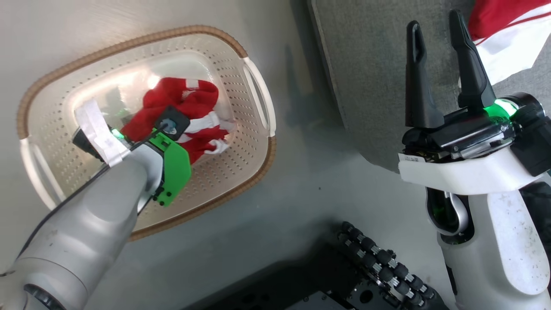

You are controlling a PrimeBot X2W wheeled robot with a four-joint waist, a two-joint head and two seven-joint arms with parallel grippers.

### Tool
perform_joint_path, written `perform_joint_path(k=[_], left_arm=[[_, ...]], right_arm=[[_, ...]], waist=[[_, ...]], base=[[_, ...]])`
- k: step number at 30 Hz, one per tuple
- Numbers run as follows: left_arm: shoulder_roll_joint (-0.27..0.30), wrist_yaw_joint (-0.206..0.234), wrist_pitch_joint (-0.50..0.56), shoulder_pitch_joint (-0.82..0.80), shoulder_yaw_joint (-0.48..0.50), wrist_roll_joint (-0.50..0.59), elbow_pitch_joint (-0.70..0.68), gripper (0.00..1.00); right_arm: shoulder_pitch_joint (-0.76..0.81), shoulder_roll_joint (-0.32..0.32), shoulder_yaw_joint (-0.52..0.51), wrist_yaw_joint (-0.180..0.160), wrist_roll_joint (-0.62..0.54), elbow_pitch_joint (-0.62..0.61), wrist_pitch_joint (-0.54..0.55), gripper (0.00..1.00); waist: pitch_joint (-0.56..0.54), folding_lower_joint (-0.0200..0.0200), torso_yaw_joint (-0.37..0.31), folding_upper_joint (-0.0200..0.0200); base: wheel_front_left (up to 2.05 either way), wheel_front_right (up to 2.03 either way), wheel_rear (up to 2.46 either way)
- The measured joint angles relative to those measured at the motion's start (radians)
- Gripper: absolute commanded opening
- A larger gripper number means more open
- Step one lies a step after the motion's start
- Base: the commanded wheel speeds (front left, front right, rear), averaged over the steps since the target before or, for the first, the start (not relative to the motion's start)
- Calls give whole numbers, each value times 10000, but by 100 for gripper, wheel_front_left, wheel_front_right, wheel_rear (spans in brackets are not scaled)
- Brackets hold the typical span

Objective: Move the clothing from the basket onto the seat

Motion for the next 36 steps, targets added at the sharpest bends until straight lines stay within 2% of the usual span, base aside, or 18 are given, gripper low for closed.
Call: perform_joint_path(k=[12, 18, 26, 36], left_arm=[[-380, 389, -1858, 844, 378, -441, -1413, 0], [-420, 750, -2688, 1369, 631, -644, -2337, 0], [-65, 1223, -3528, 2127, 1160, -976, -3904, 0], [640, 2324, -3804, 3357, 2769, -1099, -6836, 0]], right_arm=[[811, 12, -652, 0, -1028, 318, -6, 100], [1242, 13, -895, 0, -1384, 359, 117, 100], [1839, 13, -1198, 0, -1714, 88, 690, 100], [2657, 12, -1283, 0, -1862, -61, 1302, 100]], waist=[[-1539, -1, 928, 0], [-2462, -1, 1491, 0], [-3683, -1, 2175, 0], [-5232, -1, 2892, 0]], base=[[0, 0, 0], [0, 0, 0], [0, 0, 0], [0, 0, 0]])
